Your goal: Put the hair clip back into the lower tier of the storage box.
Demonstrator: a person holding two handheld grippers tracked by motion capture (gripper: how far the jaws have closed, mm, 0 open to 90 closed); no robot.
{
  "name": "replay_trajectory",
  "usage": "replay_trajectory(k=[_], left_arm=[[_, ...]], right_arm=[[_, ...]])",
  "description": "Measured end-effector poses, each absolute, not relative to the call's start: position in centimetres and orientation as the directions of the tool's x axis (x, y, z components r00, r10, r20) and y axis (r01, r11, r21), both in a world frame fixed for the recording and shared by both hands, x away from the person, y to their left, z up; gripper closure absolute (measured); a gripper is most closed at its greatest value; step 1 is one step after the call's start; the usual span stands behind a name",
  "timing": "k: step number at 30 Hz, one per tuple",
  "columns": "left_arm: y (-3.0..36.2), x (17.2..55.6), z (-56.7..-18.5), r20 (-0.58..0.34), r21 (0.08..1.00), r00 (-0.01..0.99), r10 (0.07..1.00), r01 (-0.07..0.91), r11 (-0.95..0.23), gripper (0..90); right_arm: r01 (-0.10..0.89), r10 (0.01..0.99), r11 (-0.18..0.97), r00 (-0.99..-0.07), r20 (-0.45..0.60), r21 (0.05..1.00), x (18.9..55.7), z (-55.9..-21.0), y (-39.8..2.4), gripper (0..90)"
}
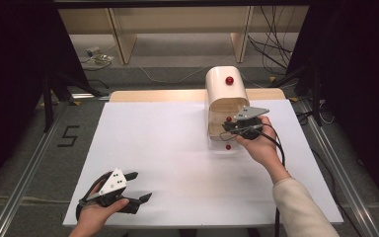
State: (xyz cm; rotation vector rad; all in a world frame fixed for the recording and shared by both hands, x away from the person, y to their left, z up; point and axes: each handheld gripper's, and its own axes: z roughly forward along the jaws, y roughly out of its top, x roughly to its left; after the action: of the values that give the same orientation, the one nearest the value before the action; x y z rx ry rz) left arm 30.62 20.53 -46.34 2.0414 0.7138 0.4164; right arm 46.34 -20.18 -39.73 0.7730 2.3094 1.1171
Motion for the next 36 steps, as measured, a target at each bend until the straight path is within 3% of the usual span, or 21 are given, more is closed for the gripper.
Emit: replay_trajectory(k=[36], left_arm=[[20.5,30.6,-46.3,0.014,0.846,0.778,0.628,0.326,-0.422,16.5]], right_arm=[[0.247,0.62,0.565,-0.756,-0.208,0.787,46.9,-41.0,-18.6,83.9]])
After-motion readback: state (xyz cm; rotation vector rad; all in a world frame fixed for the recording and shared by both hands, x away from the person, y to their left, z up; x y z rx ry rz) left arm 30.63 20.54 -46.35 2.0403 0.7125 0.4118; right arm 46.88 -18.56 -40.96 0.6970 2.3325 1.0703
